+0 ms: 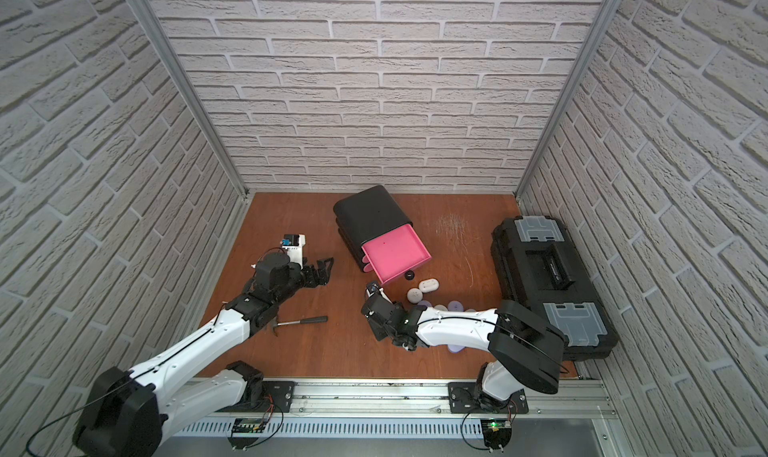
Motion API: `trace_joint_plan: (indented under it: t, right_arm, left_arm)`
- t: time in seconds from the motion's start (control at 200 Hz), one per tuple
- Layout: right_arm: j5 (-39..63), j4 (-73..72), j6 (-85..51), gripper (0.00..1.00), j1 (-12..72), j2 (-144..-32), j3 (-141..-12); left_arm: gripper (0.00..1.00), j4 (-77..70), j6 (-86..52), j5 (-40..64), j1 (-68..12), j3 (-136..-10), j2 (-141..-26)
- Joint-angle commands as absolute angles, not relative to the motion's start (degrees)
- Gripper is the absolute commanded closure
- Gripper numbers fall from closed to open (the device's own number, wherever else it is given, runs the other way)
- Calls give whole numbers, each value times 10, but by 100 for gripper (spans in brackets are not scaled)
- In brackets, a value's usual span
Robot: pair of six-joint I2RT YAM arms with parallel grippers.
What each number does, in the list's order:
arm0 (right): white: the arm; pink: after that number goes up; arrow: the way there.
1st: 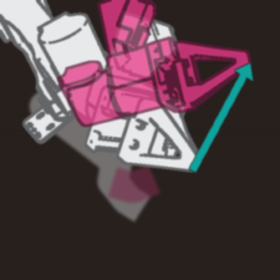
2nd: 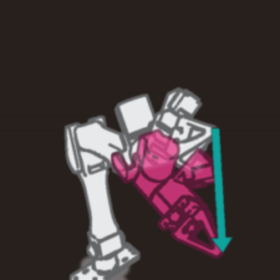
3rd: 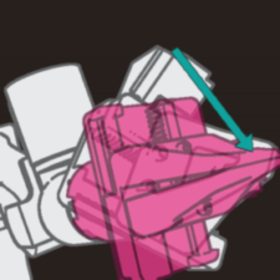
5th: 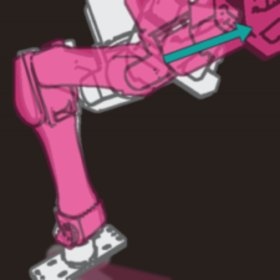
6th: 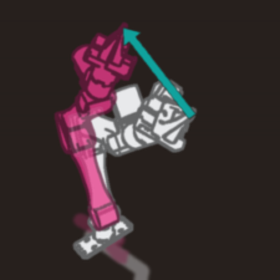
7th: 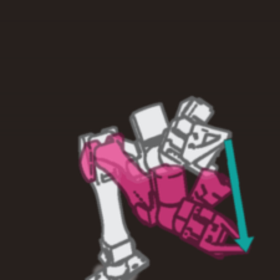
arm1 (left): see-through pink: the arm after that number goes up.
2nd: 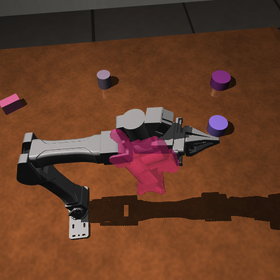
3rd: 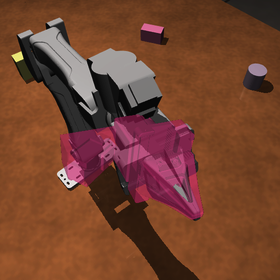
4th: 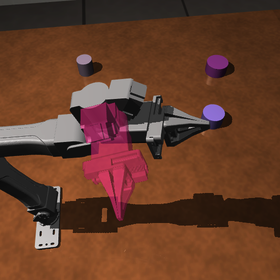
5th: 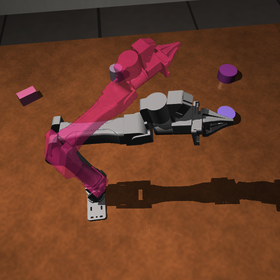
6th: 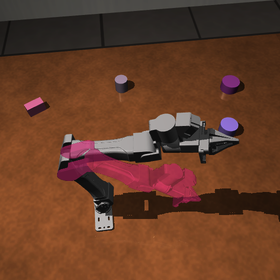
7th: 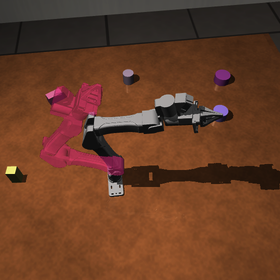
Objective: Put the bluetooth earphones in the drawer according to color
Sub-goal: Pick up the Bluetooth earphone from the center of the board, then place the bluetooth earphone in the drawer.
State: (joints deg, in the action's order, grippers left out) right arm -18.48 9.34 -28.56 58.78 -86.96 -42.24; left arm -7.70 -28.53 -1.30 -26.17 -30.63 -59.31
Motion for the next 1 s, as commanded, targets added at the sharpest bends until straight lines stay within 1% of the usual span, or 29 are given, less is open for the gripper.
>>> trace_joint_plan:
  t: [0.0,0.28,0.4,0.53,0.74,0.995]
  right_arm:
    - [-199,98,-294,71,592,-843,-434]
    - [-172,134,-288,73,592,-745,-454]
    - [-146,154,-280,73,584,-713,-483]
    - [-112,180,-263,72,557,-695,-529]
    - [-93,235,-230,72,484,-714,-622]
    - [-73,272,-210,71,379,-790,-695]
  left_arm:
    - [2,-94,-285,-18,-264,-300,-583]
    - [2,-94,-285,-23,-264,-296,-575]
    - [2,-93,-283,-26,-265,-295,-571]
    - [2,-92,-285,-25,-265,-294,-566]
    - [2,-92,-286,-26,-265,-294,-563]
    - [2,-95,-285,-28,-264,-291,-564]
